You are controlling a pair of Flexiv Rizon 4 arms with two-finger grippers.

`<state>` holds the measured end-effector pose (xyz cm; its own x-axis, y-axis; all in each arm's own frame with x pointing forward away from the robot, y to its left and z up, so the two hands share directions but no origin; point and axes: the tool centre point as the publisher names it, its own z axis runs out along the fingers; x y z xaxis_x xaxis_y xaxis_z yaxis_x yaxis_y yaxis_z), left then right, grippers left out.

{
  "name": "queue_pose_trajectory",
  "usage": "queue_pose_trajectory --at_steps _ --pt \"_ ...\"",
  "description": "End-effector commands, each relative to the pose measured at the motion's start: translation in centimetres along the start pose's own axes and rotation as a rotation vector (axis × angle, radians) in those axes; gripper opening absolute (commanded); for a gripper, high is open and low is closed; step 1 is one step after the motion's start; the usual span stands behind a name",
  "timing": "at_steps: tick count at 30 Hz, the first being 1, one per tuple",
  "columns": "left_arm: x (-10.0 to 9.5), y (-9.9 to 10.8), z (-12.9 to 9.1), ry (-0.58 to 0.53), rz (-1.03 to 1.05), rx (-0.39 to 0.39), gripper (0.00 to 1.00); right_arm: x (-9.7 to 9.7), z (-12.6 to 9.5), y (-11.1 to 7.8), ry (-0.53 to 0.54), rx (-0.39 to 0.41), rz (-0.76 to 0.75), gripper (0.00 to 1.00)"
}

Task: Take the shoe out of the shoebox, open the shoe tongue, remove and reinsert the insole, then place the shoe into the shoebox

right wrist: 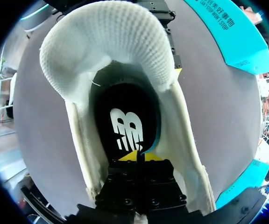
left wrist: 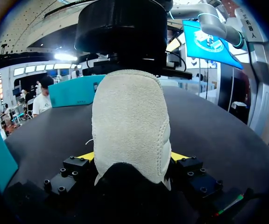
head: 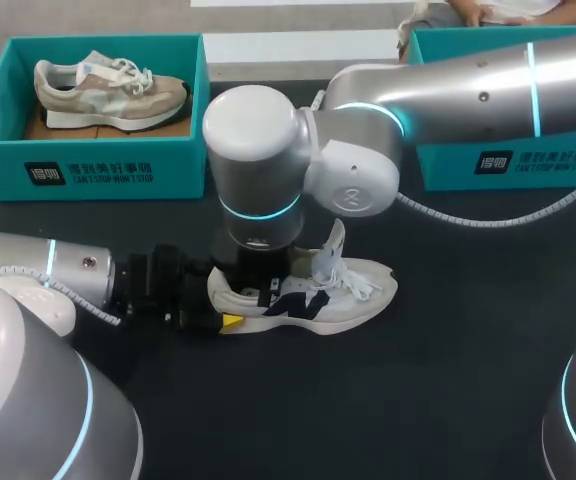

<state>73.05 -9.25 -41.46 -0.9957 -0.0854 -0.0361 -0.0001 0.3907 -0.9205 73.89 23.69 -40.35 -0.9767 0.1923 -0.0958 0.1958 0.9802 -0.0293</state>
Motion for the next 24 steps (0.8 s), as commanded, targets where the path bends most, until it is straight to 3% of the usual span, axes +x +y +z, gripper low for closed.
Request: queue_pose_trajectory --at_steps 1,8,14,24 --pt "0.0 -0.1 0.1 0.0 -0.001 -0.005 0.0 0.9 0.5 -1.2 -0.025 0.011 0.031 0.0" --pt "0.0 -0.1 0.1 0.0 -0.001 -0.005 0.0 -0.3 -3.5 -3.2 -0.095 0.004 0.107 0.0" --pt "0.0 -0.1 0.1 0.0 -0.001 -0.005 0.0 -1.3 -5.9 -3.7 -0.13 -0.024 0.123 0.0" --pt "0.0 -0.1 0.1 0.0 -0.001 -0.005 0.0 -1.7 -8.3 -1.7 -0.066 -0.122 -0.023 0.0"
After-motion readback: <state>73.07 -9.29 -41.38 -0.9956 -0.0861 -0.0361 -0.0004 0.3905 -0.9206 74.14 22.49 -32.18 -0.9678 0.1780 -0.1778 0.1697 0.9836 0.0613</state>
